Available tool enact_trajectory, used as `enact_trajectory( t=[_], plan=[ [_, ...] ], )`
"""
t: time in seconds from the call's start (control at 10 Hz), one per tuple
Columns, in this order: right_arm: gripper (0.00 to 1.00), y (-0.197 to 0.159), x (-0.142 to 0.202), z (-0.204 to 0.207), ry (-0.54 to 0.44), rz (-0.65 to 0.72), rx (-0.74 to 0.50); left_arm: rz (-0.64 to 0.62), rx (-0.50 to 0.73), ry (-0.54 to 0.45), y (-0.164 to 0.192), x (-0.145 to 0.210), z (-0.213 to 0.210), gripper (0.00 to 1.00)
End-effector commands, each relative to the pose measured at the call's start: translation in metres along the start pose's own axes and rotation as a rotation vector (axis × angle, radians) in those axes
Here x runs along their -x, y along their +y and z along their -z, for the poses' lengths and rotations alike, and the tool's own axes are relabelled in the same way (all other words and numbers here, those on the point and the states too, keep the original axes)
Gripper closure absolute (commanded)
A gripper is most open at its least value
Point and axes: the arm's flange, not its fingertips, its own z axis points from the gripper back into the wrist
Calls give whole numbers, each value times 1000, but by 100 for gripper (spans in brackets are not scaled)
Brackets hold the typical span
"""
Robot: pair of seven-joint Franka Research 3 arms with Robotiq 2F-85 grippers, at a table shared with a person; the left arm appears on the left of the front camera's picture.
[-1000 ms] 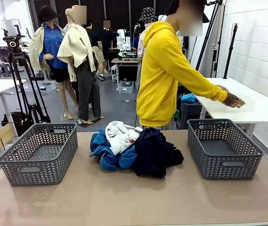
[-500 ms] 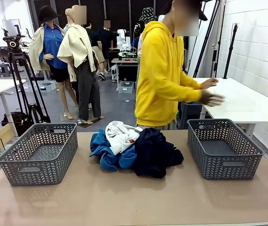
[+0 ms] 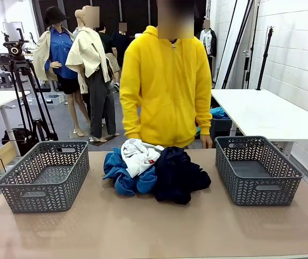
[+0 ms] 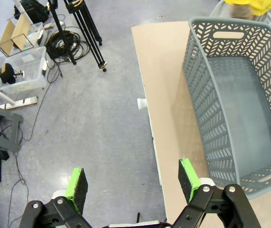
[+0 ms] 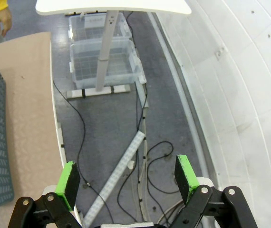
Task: Sort the tops and bottoms.
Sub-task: Lift clothes from the center of the table with your left hand.
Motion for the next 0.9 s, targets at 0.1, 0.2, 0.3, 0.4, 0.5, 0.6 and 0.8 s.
enact_trajectory(
  t=[0.1,0.2,0.3,0.4,0.5,0.6,0.8],
  plan=[
    [0,-2,1,-1,4,-2,0,2,1,3,3,3,2,0],
    [0,-2,1,-1,4,-2,0,2,1,3,3,3,2,0],
    [0,-2,1,-1,4,-2,0,2,1,3,3,3,2,0],
    [0,-2,1,-1,4,-2,0,2,1,3,3,3,2,0],
    [0,-2,1,-1,4,-2,0,2,1,3,3,3,2,0],
    [0,-2,1,-1,4,-2,0,0,0,0,0,0,0,0],
    [0,-2,1,-1,4,-2,0,42,53,-138,-34,-41,-30,0]
  ],
)
